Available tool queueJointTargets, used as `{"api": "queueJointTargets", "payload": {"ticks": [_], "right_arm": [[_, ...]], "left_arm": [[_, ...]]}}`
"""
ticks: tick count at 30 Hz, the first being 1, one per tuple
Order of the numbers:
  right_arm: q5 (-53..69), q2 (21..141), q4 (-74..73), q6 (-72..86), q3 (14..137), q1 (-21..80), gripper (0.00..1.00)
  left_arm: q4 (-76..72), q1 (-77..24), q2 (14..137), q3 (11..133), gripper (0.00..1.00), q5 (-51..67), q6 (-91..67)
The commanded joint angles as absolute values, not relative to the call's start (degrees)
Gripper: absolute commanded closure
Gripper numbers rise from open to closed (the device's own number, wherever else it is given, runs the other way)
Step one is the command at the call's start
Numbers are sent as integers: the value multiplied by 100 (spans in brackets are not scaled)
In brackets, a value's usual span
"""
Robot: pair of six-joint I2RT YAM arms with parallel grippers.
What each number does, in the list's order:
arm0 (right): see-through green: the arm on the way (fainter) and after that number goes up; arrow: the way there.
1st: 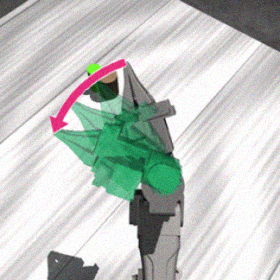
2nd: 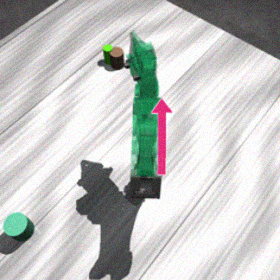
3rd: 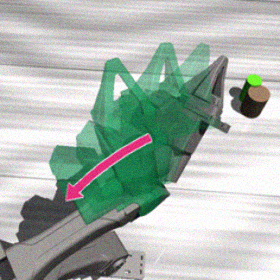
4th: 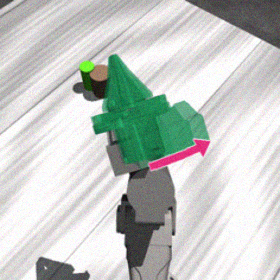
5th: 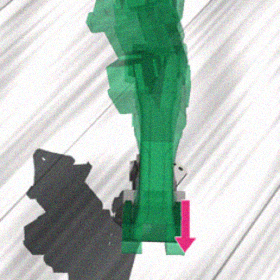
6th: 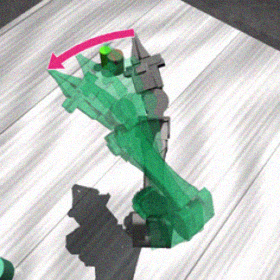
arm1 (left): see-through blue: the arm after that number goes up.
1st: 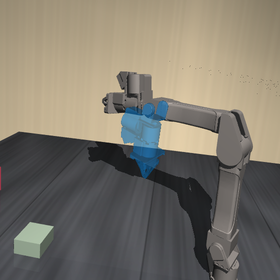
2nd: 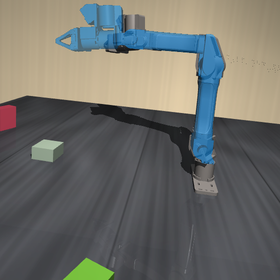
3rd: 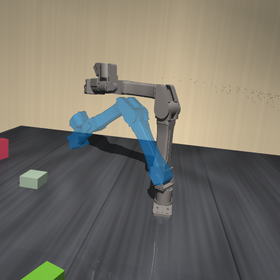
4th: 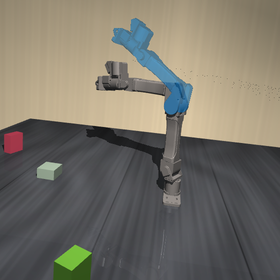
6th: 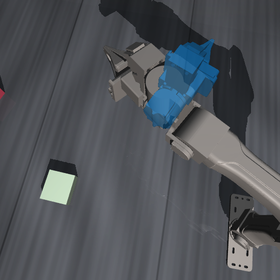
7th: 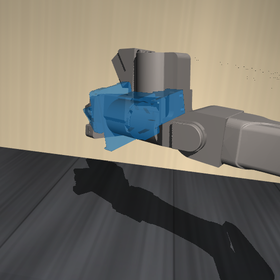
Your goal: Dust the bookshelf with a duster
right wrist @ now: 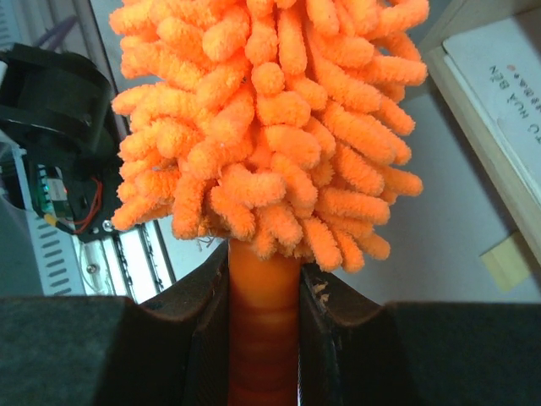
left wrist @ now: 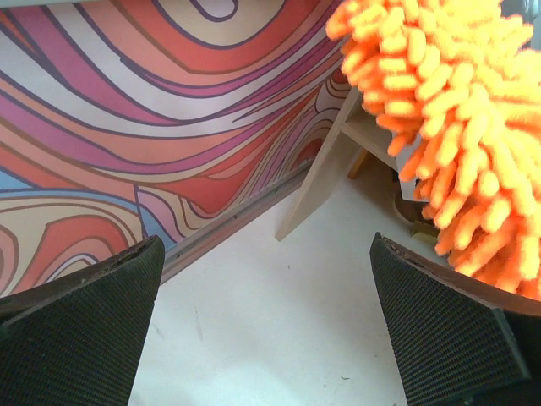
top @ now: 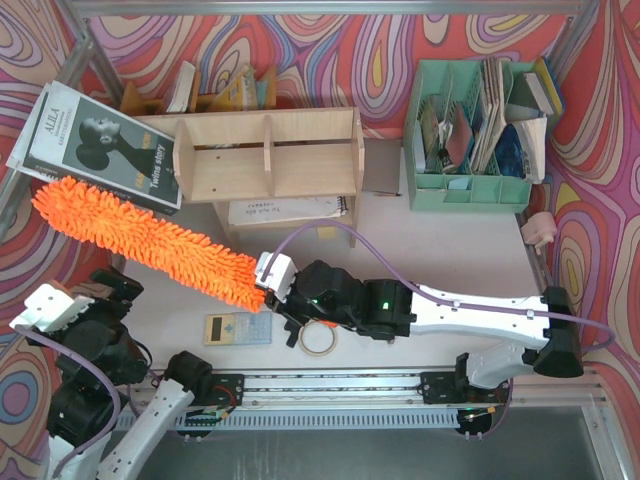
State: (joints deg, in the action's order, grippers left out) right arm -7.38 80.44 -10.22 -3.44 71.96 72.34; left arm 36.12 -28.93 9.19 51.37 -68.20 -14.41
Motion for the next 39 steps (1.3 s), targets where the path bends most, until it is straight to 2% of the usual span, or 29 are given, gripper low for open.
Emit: {"api": "queueJointTargets", "payload": {"ticks": [1, 12, 23, 30, 39], "right_arm": [[-1116, 7985, -810, -172, 6959, 7249, 100], [-1293, 7629, -1035, 293, 6307, 7241, 100], [-677, 7822, -772, -27, 6998, 7245, 100], [-1231, 7771, -732, -92, 7088, 7242, 100], [-1418, 7530, -958, 320, 6447, 7235, 100]], "left_arm": [[3681, -2868, 845, 5126, 2, -7024, -1507], [3604, -2867, 850, 5099, 1, -6881, -1442], [3595, -2872, 880, 5096, 2, -6841, -1419], [3586, -2869, 896, 5092, 1, -6824, -1406], [3560, -2872, 882, 5082, 1, -6804, -1389]]}}
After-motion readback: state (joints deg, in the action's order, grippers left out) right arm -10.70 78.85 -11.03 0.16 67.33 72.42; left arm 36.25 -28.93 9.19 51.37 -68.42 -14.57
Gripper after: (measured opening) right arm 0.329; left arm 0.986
